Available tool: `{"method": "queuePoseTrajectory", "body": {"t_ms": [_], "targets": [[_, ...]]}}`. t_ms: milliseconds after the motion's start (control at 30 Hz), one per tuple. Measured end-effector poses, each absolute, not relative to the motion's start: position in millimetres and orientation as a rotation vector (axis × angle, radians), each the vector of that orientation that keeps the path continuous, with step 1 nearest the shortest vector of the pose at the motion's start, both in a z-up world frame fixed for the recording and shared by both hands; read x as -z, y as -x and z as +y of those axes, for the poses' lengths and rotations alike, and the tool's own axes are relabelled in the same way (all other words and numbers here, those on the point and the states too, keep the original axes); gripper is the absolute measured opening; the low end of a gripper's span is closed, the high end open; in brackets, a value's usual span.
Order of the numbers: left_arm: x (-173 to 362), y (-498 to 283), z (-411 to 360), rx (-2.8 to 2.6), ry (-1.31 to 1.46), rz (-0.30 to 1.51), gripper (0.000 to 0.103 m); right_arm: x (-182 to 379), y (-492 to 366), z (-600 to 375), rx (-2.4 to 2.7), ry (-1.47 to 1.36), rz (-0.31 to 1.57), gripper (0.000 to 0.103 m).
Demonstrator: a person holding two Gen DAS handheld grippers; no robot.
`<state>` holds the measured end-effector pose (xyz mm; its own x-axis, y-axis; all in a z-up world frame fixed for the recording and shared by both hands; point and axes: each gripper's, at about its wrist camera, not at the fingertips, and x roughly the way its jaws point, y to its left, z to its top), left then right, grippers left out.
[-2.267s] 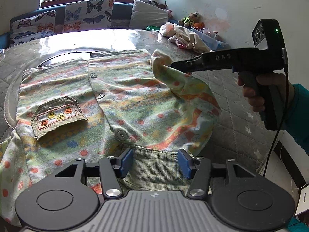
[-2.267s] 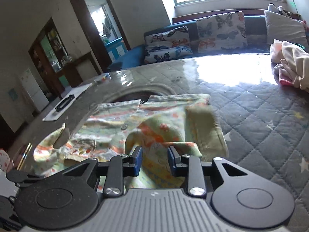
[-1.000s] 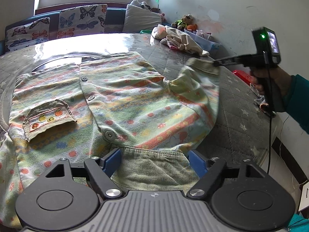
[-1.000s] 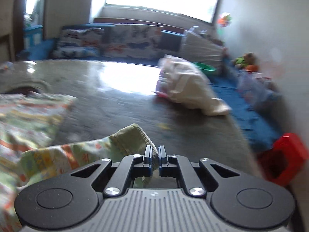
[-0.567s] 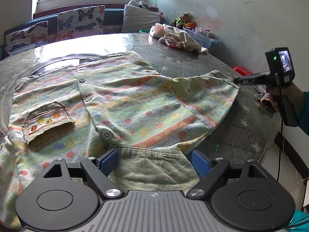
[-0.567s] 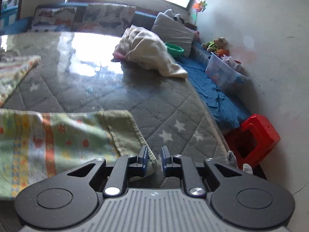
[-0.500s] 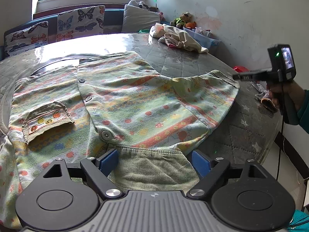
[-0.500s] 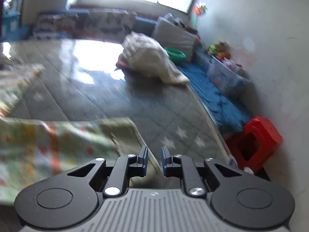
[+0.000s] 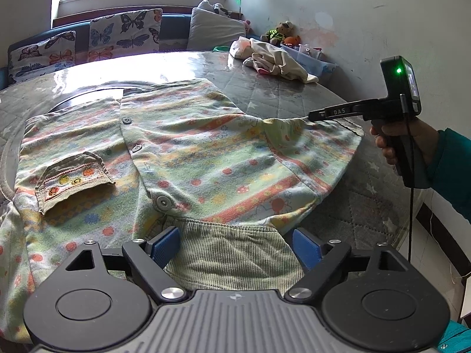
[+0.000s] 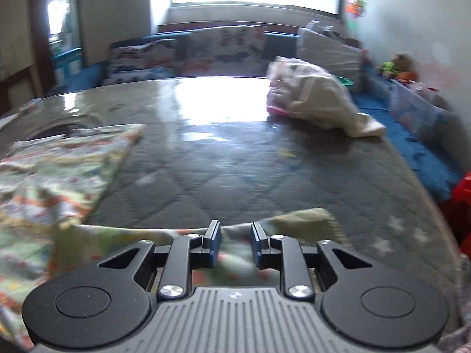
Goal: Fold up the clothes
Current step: 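Open the right gripper and pull both tools back from the flattened shirt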
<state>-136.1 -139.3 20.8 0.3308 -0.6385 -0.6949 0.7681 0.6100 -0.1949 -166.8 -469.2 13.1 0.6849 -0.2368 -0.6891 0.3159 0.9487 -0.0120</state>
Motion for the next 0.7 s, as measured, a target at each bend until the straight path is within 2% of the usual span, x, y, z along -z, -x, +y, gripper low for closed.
{"method": "queuePoseTrajectory", "body": {"t_ms": [167, 267, 333, 400, 500, 667, 700], "targets": [[-25, 137, -134, 0.922, -0.174, 0.812, 0.086, -23, 174, -468, 0.358, -0.096, 0.741, 0.022], [-31, 137, -123, 0.899, -0.163, 0.785, 0.086, -37, 178, -438, 0.244, -0.066, 0.699, 0.029], [-36, 134, -112, 0.864, -0.152, 0.765, 0.086, -43, 175, -412, 0.141, -0.048, 0.681, 0.029], [-43, 129, -96, 0.812, -0.133, 0.741, 0.086, -47, 172, -393, 0.063, -0.038, 0.670, 0.030], [-53, 119, -66, 0.717, -0.093, 0.704, 0.086, -46, 164, -355, -0.092, -0.043, 0.671, 0.039], [-73, 92, 0, 0.497, -0.015, 0.637, 0.085, -34, 153, -318, -0.206, -0.008, 0.697, 0.040], [-76, 85, 14, 0.448, 0.001, 0.627, 0.082, -30, 151, -315, -0.207, -0.011, 0.711, 0.040]]}}
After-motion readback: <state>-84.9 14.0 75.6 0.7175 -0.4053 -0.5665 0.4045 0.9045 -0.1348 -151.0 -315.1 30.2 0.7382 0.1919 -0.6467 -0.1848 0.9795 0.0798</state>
